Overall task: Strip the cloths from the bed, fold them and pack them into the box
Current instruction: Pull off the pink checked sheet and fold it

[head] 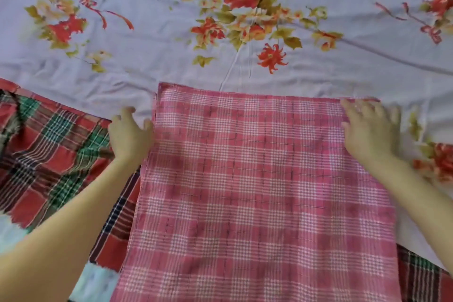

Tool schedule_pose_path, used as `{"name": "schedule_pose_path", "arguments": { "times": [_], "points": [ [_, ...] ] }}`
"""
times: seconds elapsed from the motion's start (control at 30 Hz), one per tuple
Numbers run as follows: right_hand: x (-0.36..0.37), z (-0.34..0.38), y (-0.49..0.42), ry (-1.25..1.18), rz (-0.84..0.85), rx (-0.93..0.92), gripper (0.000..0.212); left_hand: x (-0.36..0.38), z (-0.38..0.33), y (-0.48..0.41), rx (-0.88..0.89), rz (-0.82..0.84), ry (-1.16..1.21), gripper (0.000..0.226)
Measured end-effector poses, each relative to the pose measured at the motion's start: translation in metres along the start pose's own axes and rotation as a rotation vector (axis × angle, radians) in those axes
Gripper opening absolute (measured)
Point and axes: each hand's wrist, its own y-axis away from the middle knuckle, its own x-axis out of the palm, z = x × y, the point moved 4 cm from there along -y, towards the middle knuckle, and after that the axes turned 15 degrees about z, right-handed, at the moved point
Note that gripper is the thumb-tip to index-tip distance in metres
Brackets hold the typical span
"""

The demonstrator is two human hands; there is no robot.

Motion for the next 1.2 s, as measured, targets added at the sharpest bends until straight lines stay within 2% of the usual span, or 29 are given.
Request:
{"name": "schedule_pose_path", "arguments": {
  "times": [0.07,0.17,0.27,0.3,0.37,0.4,0.47,0.53,0.6,0.63,0.67,0.73,0.8,0.83,0.93,1.0,1.1,1.13,1.2],
  "points": [
    [0.021,0.019,0.068,-0.063,-0.037,-0.060,0.050,0.008,0.030,0.058,-0.014,-0.010,-0.022,0.044],
    [0.070,0.030,0.179,-0.058,0.142,-0.040,0.054,0.034,0.091,0.152,-0.172,0.149,-0.036,0.050],
    [0.120,0.013,0.276,-0.110,0.344,0.183,0.059,0.057,0.136,0.231,-0.378,0.339,0.148,0.038],
    [0.136,0.008,0.306,-0.116,0.414,0.251,0.060,0.058,0.140,0.252,-0.404,0.392,0.189,0.032],
    [0.157,-0.003,0.347,-0.305,0.577,0.402,0.062,0.059,0.148,0.276,-0.399,0.427,0.236,0.029],
    [0.160,-0.007,0.357,-0.404,0.580,0.466,0.061,0.057,0.152,0.281,-0.395,0.439,0.237,0.028],
    [0.150,-0.013,0.370,-0.508,0.460,0.653,0.059,0.049,0.161,0.285,-0.415,0.507,0.227,0.025],
    [0.140,-0.019,0.372,-0.653,0.421,0.774,0.057,0.045,0.168,0.282,-0.413,0.596,0.445,0.030],
    [0.137,-0.024,0.372,-0.762,0.379,0.790,0.031,0.035,0.157,0.279,-0.384,0.722,0.600,0.015],
    [0.133,-0.026,0.375,-0.794,0.375,0.787,0.019,0.030,0.155,0.278,-0.363,0.784,0.576,0.009],
    [0.132,-0.028,0.376,-0.825,0.389,0.778,0.016,0.028,0.155,0.274,-0.329,0.831,0.503,0.009],
    [0.137,-0.037,0.378,-0.896,0.417,0.769,0.025,0.026,0.165,0.268,-0.245,0.893,0.209,0.024],
    [0.147,-0.053,0.382,-0.974,0.412,0.785,0.036,0.021,0.173,0.266,-0.222,0.842,0.057,0.043],
    [0.149,-0.059,0.384,-1.002,0.404,0.797,0.037,0.020,0.178,0.268,-0.268,0.830,0.138,0.042],
    [0.137,-0.059,0.381,-1.077,0.361,0.848,0.022,0.023,0.173,0.278,-0.416,0.788,0.585,0.026],
    [0.147,-0.056,0.383,-1.104,0.353,0.905,0.025,0.031,0.177,0.281,-0.424,0.713,0.526,0.033],
    [0.174,-0.056,0.384,-1.182,0.402,0.950,0.024,0.040,0.185,0.280,-0.393,0.514,0.214,0.047],
    [0.179,-0.055,0.382,-1.258,0.402,0.980,0.021,0.042,0.185,0.281,-0.414,0.466,0.207,0.047],
    [0.176,-0.050,0.380,-1.492,0.394,1.026,0.015,0.050,0.188,0.289,-0.560,0.461,0.429,0.044]
  ]
}}
